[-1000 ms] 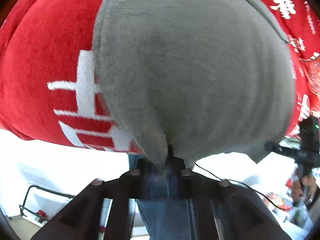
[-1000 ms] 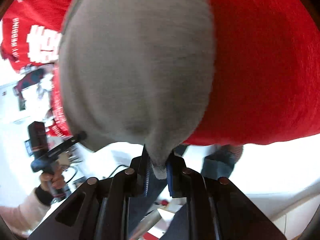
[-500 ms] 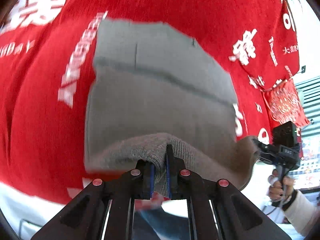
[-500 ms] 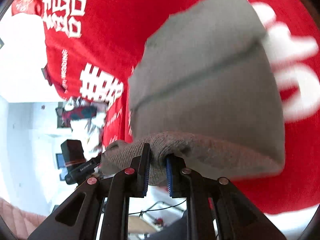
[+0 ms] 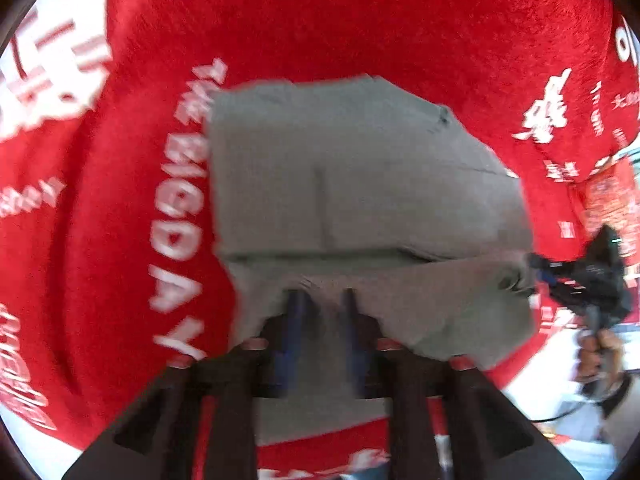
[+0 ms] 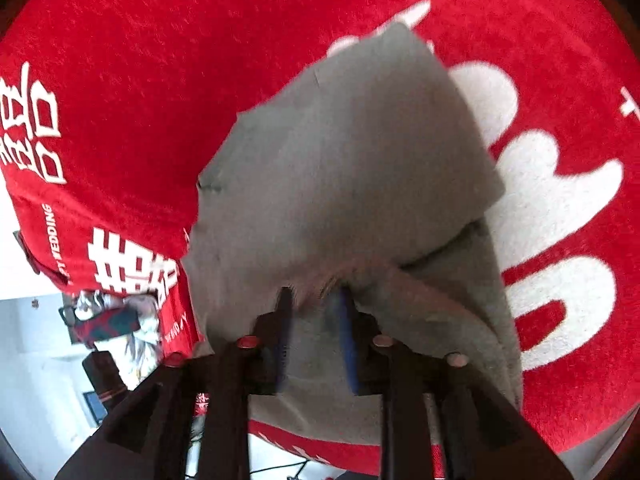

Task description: Fold small clothes

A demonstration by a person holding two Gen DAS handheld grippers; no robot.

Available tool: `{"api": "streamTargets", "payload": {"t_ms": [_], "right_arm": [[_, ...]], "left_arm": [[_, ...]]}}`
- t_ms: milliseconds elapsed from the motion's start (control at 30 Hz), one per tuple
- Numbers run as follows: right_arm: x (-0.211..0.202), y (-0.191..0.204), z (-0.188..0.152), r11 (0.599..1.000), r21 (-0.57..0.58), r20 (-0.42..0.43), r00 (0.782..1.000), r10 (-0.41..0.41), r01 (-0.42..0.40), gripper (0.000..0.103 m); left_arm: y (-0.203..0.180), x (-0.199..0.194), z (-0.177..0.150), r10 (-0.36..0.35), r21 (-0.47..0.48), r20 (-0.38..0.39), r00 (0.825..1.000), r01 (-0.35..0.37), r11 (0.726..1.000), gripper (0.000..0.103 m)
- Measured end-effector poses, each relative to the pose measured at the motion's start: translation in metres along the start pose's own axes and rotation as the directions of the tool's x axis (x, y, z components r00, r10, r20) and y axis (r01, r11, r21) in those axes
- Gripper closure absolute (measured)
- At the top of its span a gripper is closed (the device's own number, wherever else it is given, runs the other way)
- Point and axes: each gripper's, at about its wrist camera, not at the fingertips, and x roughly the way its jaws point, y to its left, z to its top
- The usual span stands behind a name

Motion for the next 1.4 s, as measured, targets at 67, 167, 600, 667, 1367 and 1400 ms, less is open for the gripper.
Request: {"api": "streamTargets", "payload": {"t_ms": [67, 167, 600, 667, 1367, 1400], "right_arm": [[-0.013, 0.005, 0.0, 1.0, -0.01, 0.046, 0.999, -0.019, 0.02, 0.037], [-0.021, 0.018, 0.0, 0.992, -0.079, 0.077, 0.992, -0.096, 0.102, 0.037], [0.052, 0.064, 0.004, 0.683, -0.552, 0.117, 0.856, -0.504, 0.478, 0.038], [0.055, 0.058, 0.009, 0.701, -0.535, 0.096, 0.858, -0.505, 0.472, 0.084], [0.035, 0.076, 0.119, 0.886, -0.394, 0.027, 0.967, -0.255, 0.244, 0.097], [0.045, 0.071, 0.124, 0.888, -0.385, 0.021, 0.964, -0.264, 0.251, 0.097]], "left_arm": [[0.007, -0.017, 0.004, 0.034, 0.007, 0.07, 0.997, -0.035, 0.999, 0.013], [0.008, -0.021, 0.011, 0.076, 0.086, 0.07, 0.995, -0.082, 0.993, 0.013], [-0.031, 0.056, 0.028, 0.192, 0.193, -0.007, 0.981, -0.187, 0.963, 0.014], [-0.031, 0.063, 0.032, 0.189, 0.155, -0.012, 0.982, -0.185, 0.971, 0.032], [-0.038, 0.014, 0.116, 0.082, 0.103, 0.172, 0.982, -0.1, 0.99, 0.096], [-0.035, 0.033, 0.122, 0.102, 0.1, 0.151, 0.983, -0.117, 0.988, 0.096]]}}
